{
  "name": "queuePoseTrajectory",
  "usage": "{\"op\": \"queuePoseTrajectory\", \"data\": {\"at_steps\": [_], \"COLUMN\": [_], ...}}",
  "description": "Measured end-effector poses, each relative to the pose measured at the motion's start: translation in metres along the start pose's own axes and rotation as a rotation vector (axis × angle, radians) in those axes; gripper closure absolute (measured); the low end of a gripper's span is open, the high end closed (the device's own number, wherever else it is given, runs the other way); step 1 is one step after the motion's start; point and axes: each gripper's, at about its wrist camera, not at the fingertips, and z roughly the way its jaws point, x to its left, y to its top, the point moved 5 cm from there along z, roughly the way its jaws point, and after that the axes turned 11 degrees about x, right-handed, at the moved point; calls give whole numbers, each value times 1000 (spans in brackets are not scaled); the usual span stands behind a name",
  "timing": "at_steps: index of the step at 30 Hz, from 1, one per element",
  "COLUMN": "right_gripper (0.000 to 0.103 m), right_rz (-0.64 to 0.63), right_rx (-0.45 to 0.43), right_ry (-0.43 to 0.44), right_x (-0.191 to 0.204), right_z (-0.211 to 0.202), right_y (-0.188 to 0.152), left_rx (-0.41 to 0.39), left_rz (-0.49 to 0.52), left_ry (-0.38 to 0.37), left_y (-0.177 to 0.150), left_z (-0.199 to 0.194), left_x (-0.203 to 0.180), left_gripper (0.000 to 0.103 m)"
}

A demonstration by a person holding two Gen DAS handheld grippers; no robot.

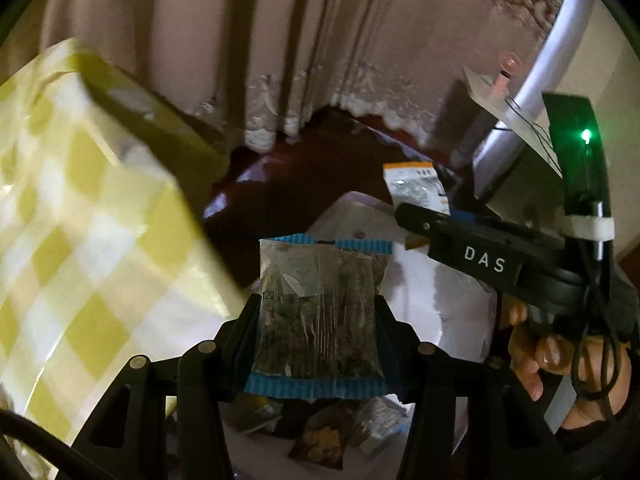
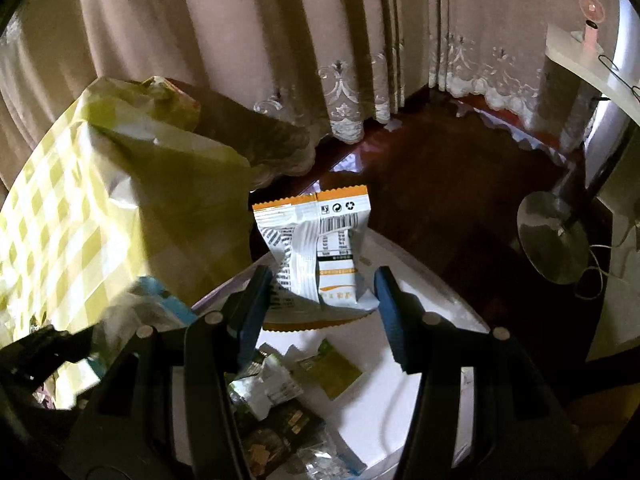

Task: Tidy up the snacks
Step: 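Carry both packets over the white bin and open both tools to drop them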

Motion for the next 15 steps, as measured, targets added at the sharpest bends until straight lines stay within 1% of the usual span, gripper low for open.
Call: {"op": "queuePoseTrajectory", "data": {"at_steps": [2,4,5,7,11,15], "right_gripper": [46,46,46,46,46,46], "right_rz": [7,6,3,2,10,7], "right_rx": [0,6,9,10,12,9], "right_ry": [2,5,9,11,13,15], "right_x": [-4,-4,-4,-5,-7,-4], "right_z": [1,3,3,5,4,0], "right_y": [2,4,4,6,4,4], "left_rx": [6,13,12,-2,-26,-67], "left_rz": [10,6,0,-22,-70,-79], "left_ry": [-13,1,6,15,26,43], "left_y": [3,6,7,5,-1,-5], "left_z": [5,8,7,3,-6,-17], "left_x": [-4,-3,-2,2,15,22], "left_gripper": [45,44,40,36,36,33]}}
